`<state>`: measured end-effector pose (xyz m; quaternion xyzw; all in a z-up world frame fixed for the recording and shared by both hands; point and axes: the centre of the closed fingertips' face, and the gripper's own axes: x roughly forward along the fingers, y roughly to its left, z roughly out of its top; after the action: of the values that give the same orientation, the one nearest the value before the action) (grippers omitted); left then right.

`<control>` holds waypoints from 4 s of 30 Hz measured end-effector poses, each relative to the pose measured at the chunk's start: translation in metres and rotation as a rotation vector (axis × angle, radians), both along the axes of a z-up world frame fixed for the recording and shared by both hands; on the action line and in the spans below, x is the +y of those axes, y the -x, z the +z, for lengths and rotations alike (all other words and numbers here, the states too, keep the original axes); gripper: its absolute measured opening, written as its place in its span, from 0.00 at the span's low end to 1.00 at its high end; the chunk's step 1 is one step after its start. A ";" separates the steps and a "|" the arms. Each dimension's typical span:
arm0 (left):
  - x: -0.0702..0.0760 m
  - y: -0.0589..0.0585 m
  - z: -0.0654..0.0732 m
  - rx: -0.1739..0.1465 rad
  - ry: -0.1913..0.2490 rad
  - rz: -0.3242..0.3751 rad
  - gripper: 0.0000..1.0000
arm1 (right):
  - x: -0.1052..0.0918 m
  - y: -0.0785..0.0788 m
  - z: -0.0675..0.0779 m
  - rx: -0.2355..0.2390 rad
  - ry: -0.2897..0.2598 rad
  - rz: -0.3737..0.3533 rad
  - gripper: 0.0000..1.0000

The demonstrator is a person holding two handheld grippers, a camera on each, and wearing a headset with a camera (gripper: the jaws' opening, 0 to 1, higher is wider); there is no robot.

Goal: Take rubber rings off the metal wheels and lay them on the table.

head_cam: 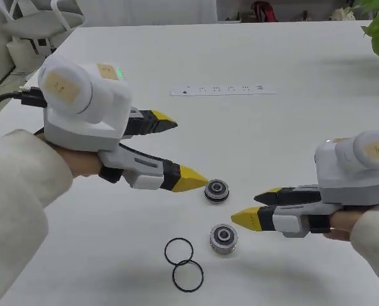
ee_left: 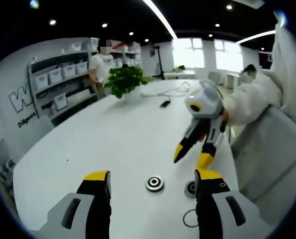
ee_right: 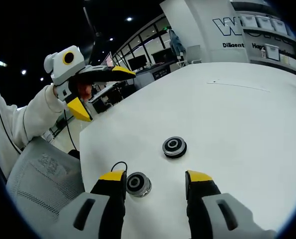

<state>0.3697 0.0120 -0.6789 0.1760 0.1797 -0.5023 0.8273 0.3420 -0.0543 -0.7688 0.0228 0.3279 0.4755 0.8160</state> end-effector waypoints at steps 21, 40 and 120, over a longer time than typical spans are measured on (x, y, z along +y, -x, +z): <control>-0.016 -0.015 -0.056 0.080 0.009 -0.001 0.57 | -0.003 -0.001 -0.007 0.017 0.005 -0.007 0.43; -0.032 -0.028 -0.084 0.075 0.012 -0.015 0.31 | -0.005 -0.005 -0.011 -0.003 0.017 -0.010 0.41; -0.038 -0.006 -0.108 0.122 0.077 -0.014 0.14 | 0.026 -0.030 -0.035 -0.218 0.198 0.172 0.15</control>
<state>0.3759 -0.0264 -0.7873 0.1145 0.2090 -0.5242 0.8175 0.3721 -0.0287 -0.8040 -0.1377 0.2837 0.5086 0.8012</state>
